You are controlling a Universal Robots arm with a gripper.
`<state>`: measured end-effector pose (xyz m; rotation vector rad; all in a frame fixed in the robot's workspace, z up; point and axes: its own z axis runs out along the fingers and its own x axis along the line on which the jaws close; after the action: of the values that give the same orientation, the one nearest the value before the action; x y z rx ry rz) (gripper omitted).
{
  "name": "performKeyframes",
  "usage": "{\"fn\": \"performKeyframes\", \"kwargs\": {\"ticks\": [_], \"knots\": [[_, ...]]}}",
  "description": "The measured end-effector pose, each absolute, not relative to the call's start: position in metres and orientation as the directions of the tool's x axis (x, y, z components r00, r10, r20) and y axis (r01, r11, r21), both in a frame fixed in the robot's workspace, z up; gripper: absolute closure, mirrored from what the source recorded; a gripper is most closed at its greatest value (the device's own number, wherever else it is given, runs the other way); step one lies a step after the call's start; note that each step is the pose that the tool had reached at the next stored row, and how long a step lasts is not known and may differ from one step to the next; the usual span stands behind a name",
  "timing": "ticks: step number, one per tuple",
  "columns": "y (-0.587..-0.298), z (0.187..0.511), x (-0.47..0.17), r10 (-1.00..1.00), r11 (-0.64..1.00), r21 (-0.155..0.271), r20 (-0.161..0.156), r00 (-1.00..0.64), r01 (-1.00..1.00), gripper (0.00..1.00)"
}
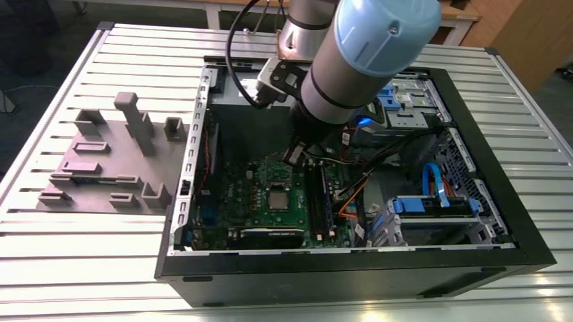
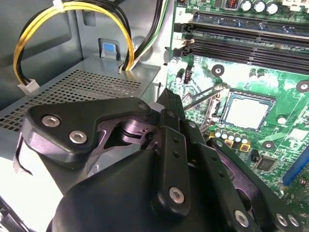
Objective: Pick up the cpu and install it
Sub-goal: 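Close the cpu cover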
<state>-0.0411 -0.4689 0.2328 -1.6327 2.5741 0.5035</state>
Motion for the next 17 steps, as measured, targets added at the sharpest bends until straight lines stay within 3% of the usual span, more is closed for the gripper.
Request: {"fn": "performKeyframes", "kwargs": {"ticks": [17], "knots": [[-0.4701,0.2379,-0.0431,-0.873,0.389,0.242,-0.212,-0.44,-0.889,0.89]]}}
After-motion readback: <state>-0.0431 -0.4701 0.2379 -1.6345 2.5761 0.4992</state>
